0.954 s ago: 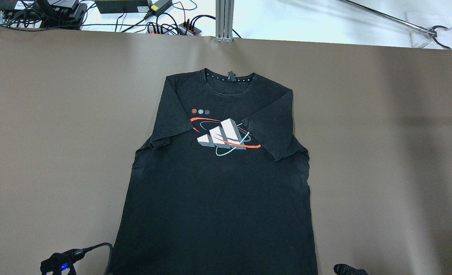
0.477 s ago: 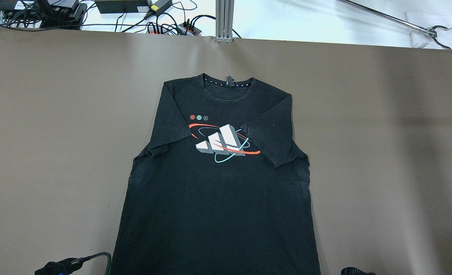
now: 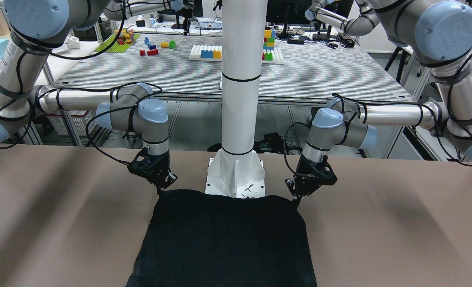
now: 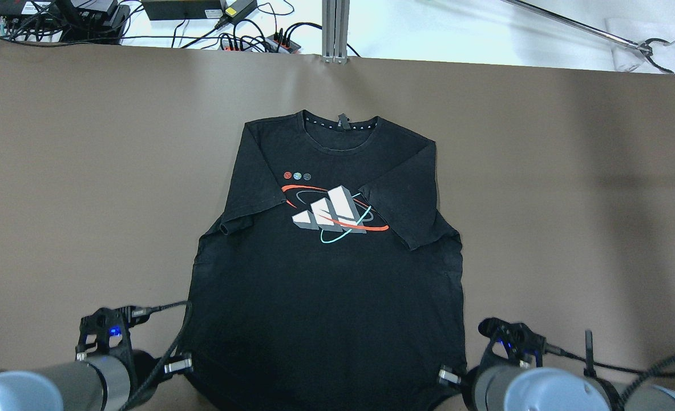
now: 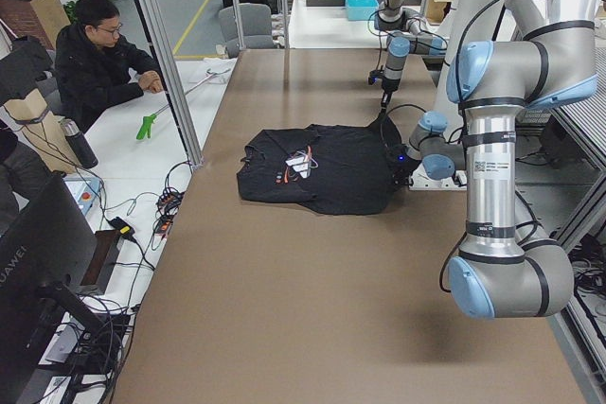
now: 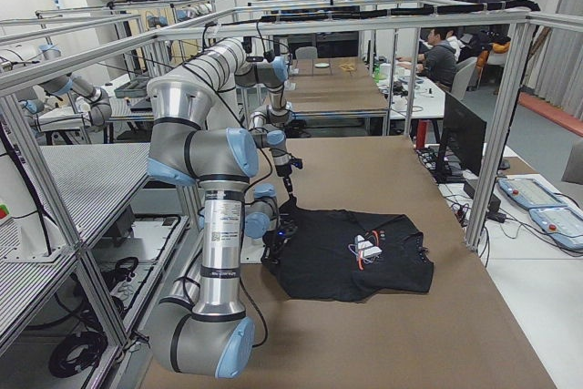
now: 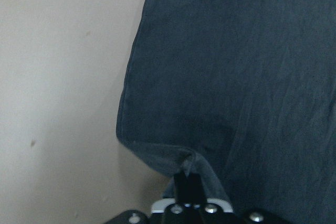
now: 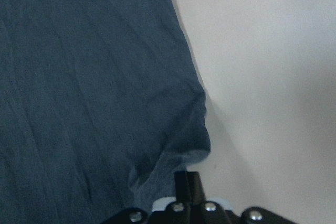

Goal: Fold clothes
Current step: 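Lift the hem with both grippers and fold it toward the collar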

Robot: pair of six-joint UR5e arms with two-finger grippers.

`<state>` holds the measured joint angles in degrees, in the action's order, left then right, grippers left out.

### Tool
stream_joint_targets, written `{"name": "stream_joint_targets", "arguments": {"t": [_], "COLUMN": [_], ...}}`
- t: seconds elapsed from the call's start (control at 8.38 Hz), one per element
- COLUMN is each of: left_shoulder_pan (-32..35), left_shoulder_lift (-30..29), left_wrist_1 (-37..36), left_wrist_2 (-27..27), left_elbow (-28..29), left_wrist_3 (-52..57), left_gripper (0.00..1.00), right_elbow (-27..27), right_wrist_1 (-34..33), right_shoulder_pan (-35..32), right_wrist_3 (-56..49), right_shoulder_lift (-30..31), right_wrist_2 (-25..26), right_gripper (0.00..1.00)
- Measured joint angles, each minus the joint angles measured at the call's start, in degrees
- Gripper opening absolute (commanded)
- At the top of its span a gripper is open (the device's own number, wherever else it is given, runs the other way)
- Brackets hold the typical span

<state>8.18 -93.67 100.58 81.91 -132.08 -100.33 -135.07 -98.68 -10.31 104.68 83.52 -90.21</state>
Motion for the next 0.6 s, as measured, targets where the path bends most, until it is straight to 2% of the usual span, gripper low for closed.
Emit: {"name": "stream_joint_targets", "arguments": {"t": [0.24, 0.6], "left_shoulder_pan": [11.41, 24.02], "left_shoulder_lift": [-4.74, -13.01], "left_wrist_1": [-0.11, -0.19], "left_wrist_2": [6.88, 12.94], "left_elbow": [5.06, 14.62], "left_wrist_3": [7.92, 14.00], "left_gripper": [0.00, 0.00], "right_elbow": [5.58, 12.09], "right_wrist_1": [-3.96, -4.93], "right_shoulder_pan": [-12.11, -27.37], "right_wrist_3": [-10.35, -24.61], "right_shoulder_lift": [-7.25, -11.80], "right_wrist_2": [-5.72, -12.58], "right_gripper": [0.00, 0.00]}}
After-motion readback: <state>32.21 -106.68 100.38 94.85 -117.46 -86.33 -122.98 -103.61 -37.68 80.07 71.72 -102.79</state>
